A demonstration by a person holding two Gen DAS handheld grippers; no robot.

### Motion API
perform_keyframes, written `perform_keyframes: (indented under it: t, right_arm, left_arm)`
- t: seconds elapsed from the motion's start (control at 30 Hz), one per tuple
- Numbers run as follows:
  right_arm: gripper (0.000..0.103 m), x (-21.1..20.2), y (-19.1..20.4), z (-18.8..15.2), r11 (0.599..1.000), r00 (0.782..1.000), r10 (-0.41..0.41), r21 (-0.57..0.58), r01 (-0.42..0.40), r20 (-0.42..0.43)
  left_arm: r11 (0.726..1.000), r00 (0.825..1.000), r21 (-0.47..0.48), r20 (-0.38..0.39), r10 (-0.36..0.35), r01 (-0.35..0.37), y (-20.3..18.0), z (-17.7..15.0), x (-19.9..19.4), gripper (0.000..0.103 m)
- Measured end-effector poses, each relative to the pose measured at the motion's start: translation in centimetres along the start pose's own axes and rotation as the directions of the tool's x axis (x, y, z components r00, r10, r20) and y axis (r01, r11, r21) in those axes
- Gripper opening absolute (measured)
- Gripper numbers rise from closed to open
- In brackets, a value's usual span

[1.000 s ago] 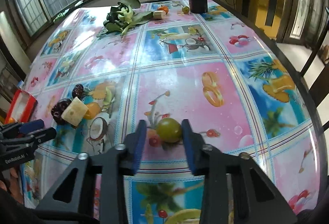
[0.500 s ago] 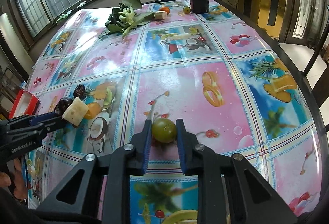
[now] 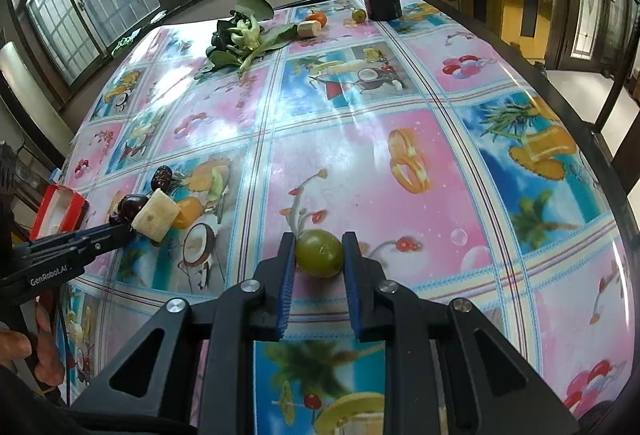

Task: Organize fruits
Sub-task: 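Grasp the green grape with the right gripper while the left grasps a red date, then carry the grape in the right gripper while the left carries the date to the tray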

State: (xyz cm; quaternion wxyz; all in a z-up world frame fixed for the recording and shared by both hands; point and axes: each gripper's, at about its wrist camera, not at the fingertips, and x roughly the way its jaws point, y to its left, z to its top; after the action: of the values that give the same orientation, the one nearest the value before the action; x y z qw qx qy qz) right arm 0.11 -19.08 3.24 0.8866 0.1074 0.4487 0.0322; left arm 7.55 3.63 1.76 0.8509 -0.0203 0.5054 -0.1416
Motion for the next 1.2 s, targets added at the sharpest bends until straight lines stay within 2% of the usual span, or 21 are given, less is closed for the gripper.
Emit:
perform_keyframes:
  t: [0.13, 0.37, 0.57, 0.7, 0.93, 1.1, 1.17, 1.2]
  right_arm:
    - [0.024, -0.2, 0.0, -0.3, 1.0, 1.0, -0.001, 0.004, 0.001, 0.0]
    - [0.024, -0.9, 1.5, -0.2, 0.999, 1.0, 0.028, -0.016, -0.028, 0.009]
    - [0.024, -1.5, 6.1, 0.5, 0.992, 0.995, 0.094, -0.088, -0.092, 0.026]
    - [0.024, -1.6, 11.8, 0.5, 0.969, 0.984, 0.175, -0.177, -0.17, 0.013]
    - [0.025, -1.7, 22.7, -1.4, 0.885, 0.947, 0.316, -0.344, -0.313, -0.051]
    - [0.025, -2.2, 29.5, -4.0, 0.79, 0.906, 0.403, -0.452, -0.415, -0.128]
    - [0.025, -2.4, 31.9, -5.7, 0.731, 0.88, 0.436, -0.496, -0.468, -0.188]
    - [0.025, -2.6, 32.6, -6.4, 0.714, 0.874, 0.443, -0.51, -0.48, -0.203]
  left_arm:
    - [0.999, 0.999, -0.021, -0.004, -0.034, 0.034, 0.8, -0.8, -0.6, 0.017]
    - [0.999, 0.999, -0.025, 0.019, -0.04, 0.04, 1.8, -1.7, -2.7, 0.017]
    - [0.999, 0.997, -0.053, 0.074, -0.008, 0.012, 3.8, -2.4, -6.3, 0.017]
    - [0.996, 0.992, -0.085, 0.125, 0.027, -0.017, 6.0, -3.2, -9.6, 0.017]
    - [0.977, 0.973, -0.167, 0.167, 0.158, -0.13, 11.8, -6.9, -15.4, 0.017]
    - [0.95, 0.956, -0.222, 0.145, 0.253, -0.218, 16.2, -10.5, -18.1, 0.017]
    - [0.941, 0.953, -0.242, 0.131, 0.273, -0.237, 17.9, -11.5, -18.5, 0.017]
    - [0.938, 0.953, -0.249, 0.123, 0.278, -0.242, 18.4, -11.8, -18.5, 0.017]
